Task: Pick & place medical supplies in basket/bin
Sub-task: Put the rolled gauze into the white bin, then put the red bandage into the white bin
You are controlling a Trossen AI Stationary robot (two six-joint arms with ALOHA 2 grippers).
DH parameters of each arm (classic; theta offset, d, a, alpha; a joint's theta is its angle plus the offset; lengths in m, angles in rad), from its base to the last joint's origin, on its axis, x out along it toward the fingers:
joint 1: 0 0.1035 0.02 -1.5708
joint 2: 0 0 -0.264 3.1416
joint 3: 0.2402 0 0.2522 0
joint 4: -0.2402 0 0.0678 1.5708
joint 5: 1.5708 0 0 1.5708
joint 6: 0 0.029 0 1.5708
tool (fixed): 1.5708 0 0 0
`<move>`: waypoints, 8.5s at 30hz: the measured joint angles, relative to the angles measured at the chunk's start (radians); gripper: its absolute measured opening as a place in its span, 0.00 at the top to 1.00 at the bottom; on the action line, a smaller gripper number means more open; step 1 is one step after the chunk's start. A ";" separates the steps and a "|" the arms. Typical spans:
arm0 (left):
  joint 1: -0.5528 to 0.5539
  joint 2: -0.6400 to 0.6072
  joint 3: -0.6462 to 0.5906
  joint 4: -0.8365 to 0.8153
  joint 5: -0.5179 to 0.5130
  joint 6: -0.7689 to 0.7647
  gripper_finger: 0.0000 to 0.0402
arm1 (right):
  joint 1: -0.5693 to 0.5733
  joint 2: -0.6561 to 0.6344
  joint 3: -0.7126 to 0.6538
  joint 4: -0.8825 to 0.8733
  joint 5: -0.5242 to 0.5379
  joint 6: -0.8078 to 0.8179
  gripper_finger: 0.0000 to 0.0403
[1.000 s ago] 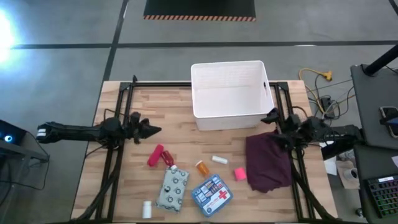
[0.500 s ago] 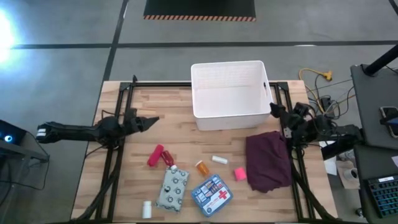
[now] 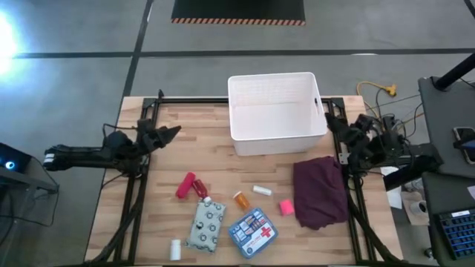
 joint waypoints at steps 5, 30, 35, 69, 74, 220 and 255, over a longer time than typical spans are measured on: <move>0.000 0.000 0.031 0.000 -0.002 0.003 1.00 | 0.000 0.109 0.079 -0.211 0.009 0.153 0.19; -0.001 0.047 0.041 -0.266 0.362 -0.004 1.00 | 0.284 0.808 0.563 -1.404 -0.363 0.505 0.19; -0.001 0.075 0.042 -0.322 0.516 0.038 1.00 | 0.322 0.920 0.567 -1.381 -0.381 0.486 0.19; -0.044 0.049 0.043 -0.574 0.593 0.205 1.00 | 0.274 1.604 0.989 -1.342 -0.253 0.073 0.28; -0.044 0.051 0.043 -0.574 0.550 0.205 1.00 | 0.259 1.635 0.987 -1.329 -0.256 0.003 0.26; -0.178 0.732 0.547 -1.442 0.416 -0.215 0.39 | 0.209 1.297 1.262 -2.111 -0.042 0.296 0.29; -0.288 1.117 0.570 -1.258 0.281 -0.317 0.85 | 0.106 0.994 0.990 -2.021 -0.011 0.200 0.29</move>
